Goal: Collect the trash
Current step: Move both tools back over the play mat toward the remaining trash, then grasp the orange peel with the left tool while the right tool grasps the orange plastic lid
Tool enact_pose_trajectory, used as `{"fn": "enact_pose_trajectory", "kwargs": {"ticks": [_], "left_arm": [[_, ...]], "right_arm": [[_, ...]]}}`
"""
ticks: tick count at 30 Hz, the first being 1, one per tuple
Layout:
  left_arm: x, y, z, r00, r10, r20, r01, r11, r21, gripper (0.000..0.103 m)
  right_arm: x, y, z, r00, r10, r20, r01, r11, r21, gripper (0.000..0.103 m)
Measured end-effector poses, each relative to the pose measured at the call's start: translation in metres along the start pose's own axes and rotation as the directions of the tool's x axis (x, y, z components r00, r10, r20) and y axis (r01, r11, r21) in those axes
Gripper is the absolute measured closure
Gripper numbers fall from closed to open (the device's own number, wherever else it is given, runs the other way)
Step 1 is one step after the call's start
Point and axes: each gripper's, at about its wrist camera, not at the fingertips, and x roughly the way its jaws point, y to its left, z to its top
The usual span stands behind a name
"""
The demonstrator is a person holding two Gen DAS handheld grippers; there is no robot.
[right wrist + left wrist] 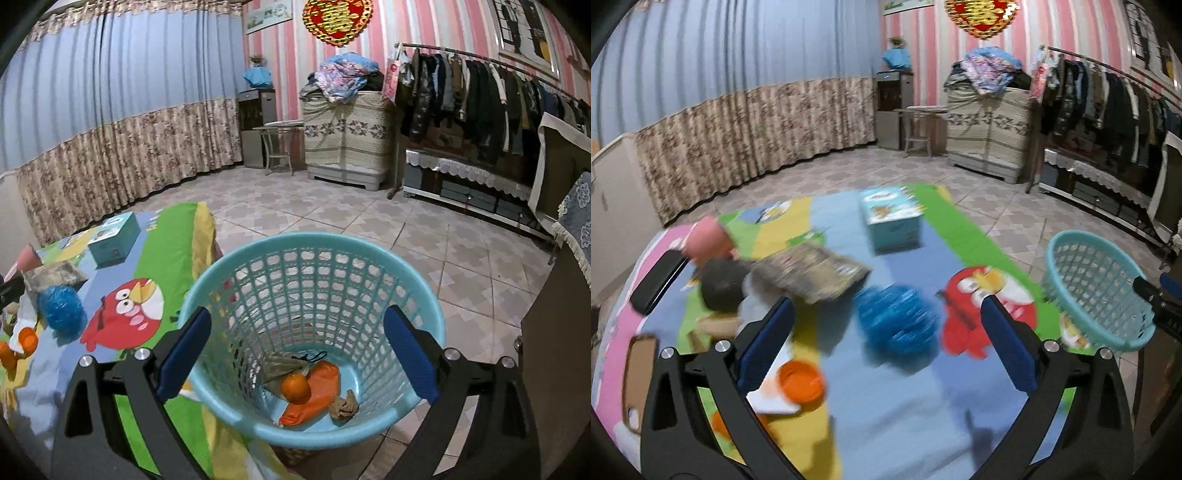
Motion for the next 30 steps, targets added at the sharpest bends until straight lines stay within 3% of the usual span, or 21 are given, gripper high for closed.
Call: {"fn": "enact_pose_trajectory", "kwargs": {"ticks": [9, 16, 22, 27, 30], "left_arm": [[-0.023, 0.078, -0.045, 0.991, 0.125, -0.041, -0.128, 0.987, -0.094, 0.006], [-0.024, 0.129, -0.078, 0.979, 0.168, -0.116, -0.184, 0.971, -0.153, 0.006], [-0.020, 0.152, -0.085, 0.985, 0.106, -0.133, -0.136, 0.962, -0.238, 0.006], [-0.015, 0.135, -0.077, 0.992, 0.040, -0.116, -0.062, 0.979, -0.194, 0.006], [-0.005, 0.121, -0.076, 0.989, 0.025, -0.145, -0.048, 0.987, -0.151, 0.006]], "right_arm": [[-0.009, 0.034, -0.002, 1.000, 0.025, -0.013, -0.026, 0.996, -0.090, 0.010], [-0.014, 0.072, -0.008, 0.998, 0.062, -0.031, -0.066, 0.987, -0.149, 0.010], [-0.015, 0.103, -0.017, 0.991, 0.118, -0.070, -0.129, 0.976, -0.175, 0.010], [-0.014, 0.123, -0.025, 0.989, 0.115, -0.091, -0.133, 0.964, -0.229, 0.010], [-0.014, 0.130, -0.028, 0.987, 0.119, -0.107, -0.142, 0.960, -0.241, 0.010]]}}
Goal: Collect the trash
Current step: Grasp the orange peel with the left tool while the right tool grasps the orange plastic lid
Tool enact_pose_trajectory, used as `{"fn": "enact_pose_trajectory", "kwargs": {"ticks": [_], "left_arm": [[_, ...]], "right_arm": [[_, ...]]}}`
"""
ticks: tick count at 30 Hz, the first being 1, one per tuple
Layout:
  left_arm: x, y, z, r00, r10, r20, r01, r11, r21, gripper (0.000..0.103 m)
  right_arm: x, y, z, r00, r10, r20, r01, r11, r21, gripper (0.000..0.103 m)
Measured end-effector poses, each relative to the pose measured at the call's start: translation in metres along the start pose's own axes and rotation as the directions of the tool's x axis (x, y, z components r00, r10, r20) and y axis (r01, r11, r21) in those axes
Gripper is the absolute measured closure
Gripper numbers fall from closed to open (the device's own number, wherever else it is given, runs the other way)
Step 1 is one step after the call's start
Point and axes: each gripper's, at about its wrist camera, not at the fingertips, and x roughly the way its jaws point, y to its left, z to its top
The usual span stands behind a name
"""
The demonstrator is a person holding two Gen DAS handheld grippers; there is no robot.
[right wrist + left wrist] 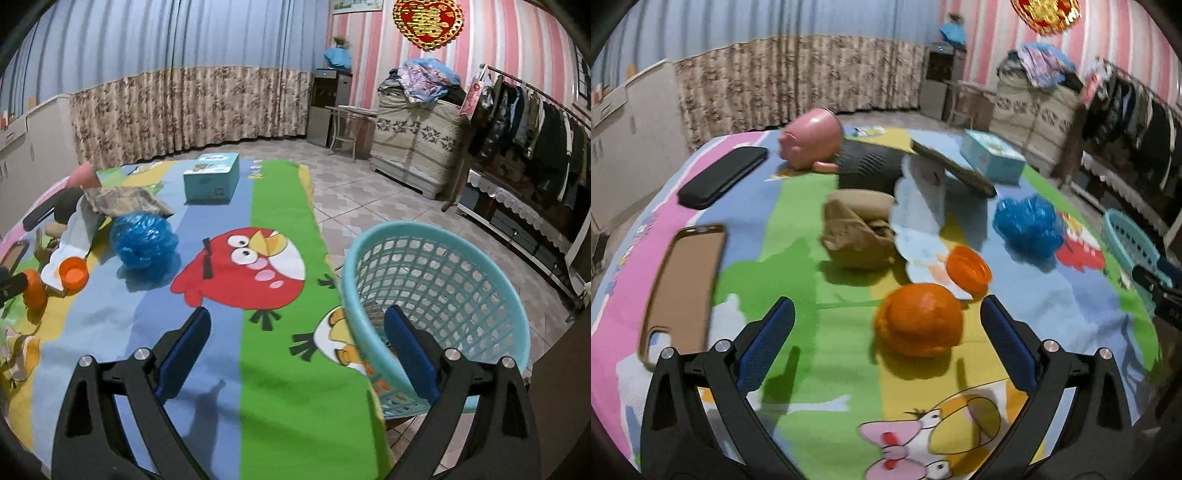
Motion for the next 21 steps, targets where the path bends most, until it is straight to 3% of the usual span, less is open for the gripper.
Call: {"fn": "enact_pose_trajectory", "kwargs": {"ticks": [3, 7, 10, 15, 21], "left_arm": [[0.008, -0.008, -0.001, 0.999, -0.017, -0.032, 0.018, 0.999, 0.039, 0.018], [0.018, -0.006, -0.002, 0.993, -0.068, -0.096, 0.071, 0.997, 0.033, 0.055], [0.014, -0.001, -0.003, 0.993, -0.090, -0.082, 0.093, 0.995, 0.028, 0.064], [0.000, 0.023, 0.001, 0.997, -0.064, -0.042, 0.064, 0.998, 0.006, 0.068], [-0.011, 0.063, 0.010, 0.999, 0.039, 0.004, -0.039, 0.999, -0.024, 0.069]], "right_arm": [[0.003, 0.003, -0.001, 1.000, 0.013, -0.014, -0.013, 1.000, -0.007, 0.010], [0.009, 0.013, 0.000, 0.999, 0.036, -0.036, -0.036, 0.999, -0.016, 0.010], [0.009, 0.026, 0.002, 0.997, 0.069, -0.045, -0.070, 0.997, -0.026, 0.010], [0.008, 0.056, 0.008, 0.991, 0.123, -0.045, -0.126, 0.990, -0.063, 0.010], [0.013, 0.106, 0.013, 0.974, 0.216, -0.067, -0.220, 0.973, -0.070, 0.010]]}}
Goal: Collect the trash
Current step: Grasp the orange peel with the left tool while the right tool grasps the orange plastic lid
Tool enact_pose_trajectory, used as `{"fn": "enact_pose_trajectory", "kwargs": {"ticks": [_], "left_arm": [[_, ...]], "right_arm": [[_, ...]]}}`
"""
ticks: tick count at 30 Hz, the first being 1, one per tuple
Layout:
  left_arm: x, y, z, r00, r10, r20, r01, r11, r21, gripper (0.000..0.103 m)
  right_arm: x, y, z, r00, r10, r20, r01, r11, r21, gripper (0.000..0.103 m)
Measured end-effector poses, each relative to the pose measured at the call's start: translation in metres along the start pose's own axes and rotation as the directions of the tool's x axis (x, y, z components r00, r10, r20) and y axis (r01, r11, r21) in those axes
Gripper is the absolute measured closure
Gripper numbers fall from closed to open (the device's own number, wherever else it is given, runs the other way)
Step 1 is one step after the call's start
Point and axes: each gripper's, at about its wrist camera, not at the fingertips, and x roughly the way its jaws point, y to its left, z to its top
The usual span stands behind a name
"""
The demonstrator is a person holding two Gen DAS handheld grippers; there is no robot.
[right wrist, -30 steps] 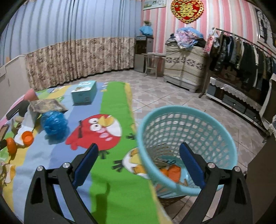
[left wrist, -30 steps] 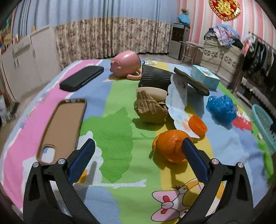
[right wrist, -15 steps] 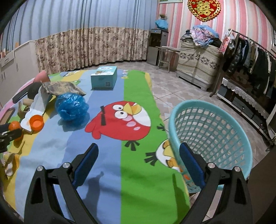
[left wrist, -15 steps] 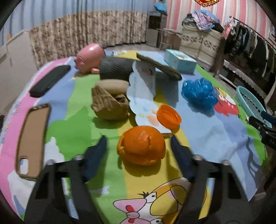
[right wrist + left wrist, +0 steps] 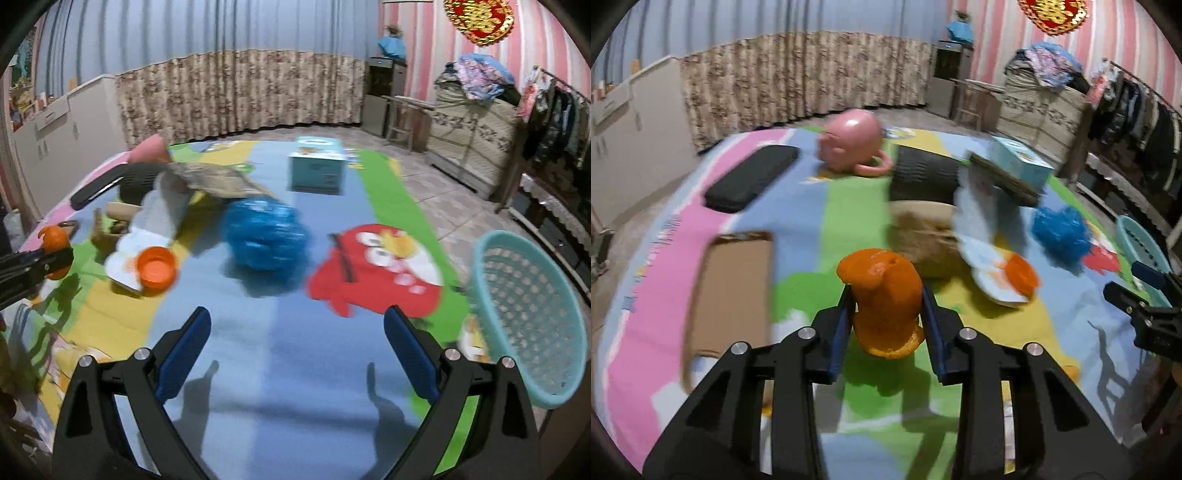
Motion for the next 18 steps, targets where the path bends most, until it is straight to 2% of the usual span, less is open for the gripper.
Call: {"fn": "enact_pose_trajectory", "kwargs": {"ticks": [6, 14, 15, 17, 18], "left_arm": [[-0.008, 0.038, 0.007, 0.997, 0.078, 0.029, -0.077, 0.996, -0.039, 0.069], [-0.007, 0.062, 0.011, 0.993, 0.109, 0.037, -0.106, 0.992, -0.067, 0.069], [-0.008, 0.064, 0.011, 0.993, 0.110, 0.039, -0.107, 0.992, -0.067, 0.069], [-0.008, 0.065, 0.012, 0.993, 0.112, 0.044, -0.109, 0.992, -0.065, 0.069], [-0.008, 0.066, 0.012, 0.993, 0.112, 0.046, -0.109, 0.992, -0.066, 0.069]], "right_arm": [[0.020, 0.047, 0.010, 0.999, 0.044, -0.016, -0.045, 0.997, -0.056, 0.010], [0.049, 0.078, 0.023, 0.994, 0.079, -0.077, -0.086, 0.993, -0.085, 0.011], [0.053, 0.077, 0.025, 0.992, 0.088, -0.088, -0.095, 0.993, -0.077, 0.013], [0.059, 0.076, 0.026, 0.984, 0.130, -0.120, -0.137, 0.989, -0.056, 0.022], [0.062, 0.075, 0.027, 0.980, 0.148, -0.135, -0.155, 0.987, -0.047, 0.031]]}}
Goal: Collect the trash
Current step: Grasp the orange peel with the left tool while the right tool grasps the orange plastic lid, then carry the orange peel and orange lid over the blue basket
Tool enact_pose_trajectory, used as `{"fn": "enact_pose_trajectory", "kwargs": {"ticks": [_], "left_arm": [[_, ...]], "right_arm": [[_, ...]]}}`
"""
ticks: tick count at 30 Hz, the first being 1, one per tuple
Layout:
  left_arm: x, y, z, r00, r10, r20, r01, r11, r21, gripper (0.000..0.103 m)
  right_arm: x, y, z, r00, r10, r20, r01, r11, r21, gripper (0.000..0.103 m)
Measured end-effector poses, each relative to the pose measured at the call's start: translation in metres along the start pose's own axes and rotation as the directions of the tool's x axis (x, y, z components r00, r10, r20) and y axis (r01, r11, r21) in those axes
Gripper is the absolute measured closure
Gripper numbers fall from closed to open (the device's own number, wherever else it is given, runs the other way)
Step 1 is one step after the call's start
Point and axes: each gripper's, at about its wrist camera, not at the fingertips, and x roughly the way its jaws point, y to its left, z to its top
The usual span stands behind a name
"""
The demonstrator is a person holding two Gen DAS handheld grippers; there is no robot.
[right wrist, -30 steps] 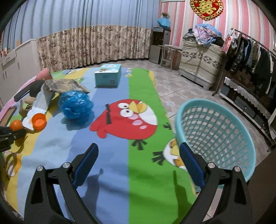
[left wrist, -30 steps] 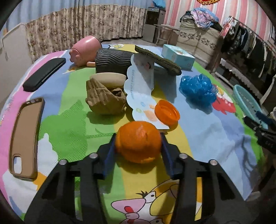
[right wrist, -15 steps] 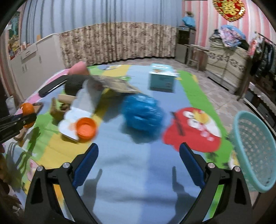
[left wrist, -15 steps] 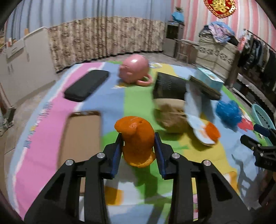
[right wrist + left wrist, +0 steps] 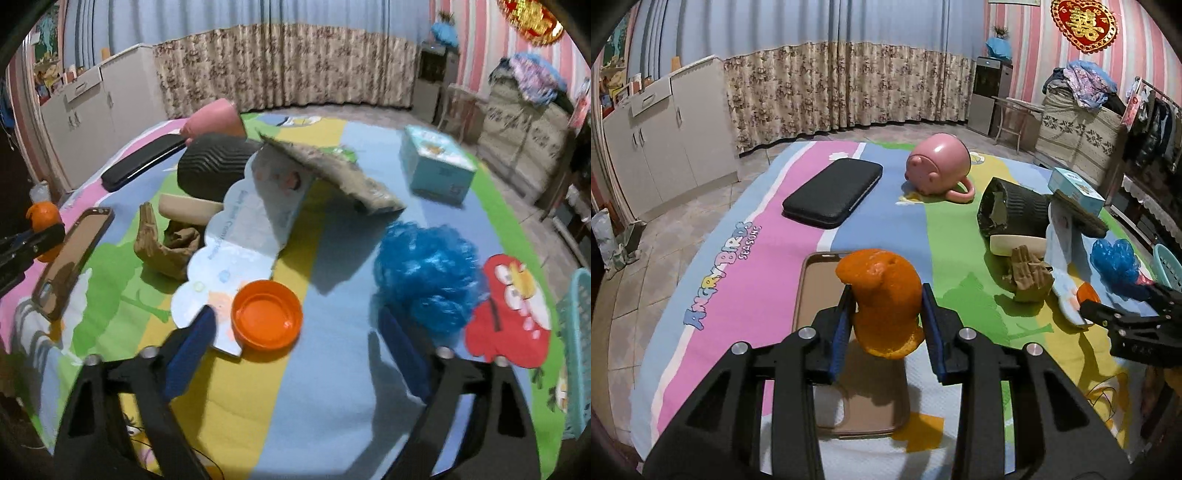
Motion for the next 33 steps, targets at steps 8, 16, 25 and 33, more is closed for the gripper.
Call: {"fn": "enact_pose_trajectory", "kwargs": {"ticks": [8, 16, 25, 33], "left_arm": [[0.001, 0.002, 0.002, 1.000, 0.007, 0.004, -0.007, 1.000, 0.004, 0.069], [-0.013, -0.017, 0.013, 0.999, 0.004, 0.033, -0.004, 1.000, 0.023, 0.070], [-0.022, -0.067, 0.027, 0.996, -0.054, 0.072, 0.049, 0.996, 0.071, 0.070], [-0.024, -0.125, 0.039, 0.991, -0.108, 0.080, 0.096, 0.985, 0.140, 0.070]], "right_arm": [[-0.007, -0.004, -0.002, 0.998, 0.062, 0.026, -0.062, 0.998, 0.007, 0.062], [-0.062, -0.037, -0.007, 0.993, -0.001, 0.121, 0.001, 1.000, 0.002, 0.062], [-0.137, -0.120, -0.017, 0.955, -0.179, 0.236, 0.159, 0.982, 0.101, 0.062], [-0.163, -0.204, -0.038, 0.917, -0.310, 0.252, 0.244, 0.934, 0.261, 0.062]]}}
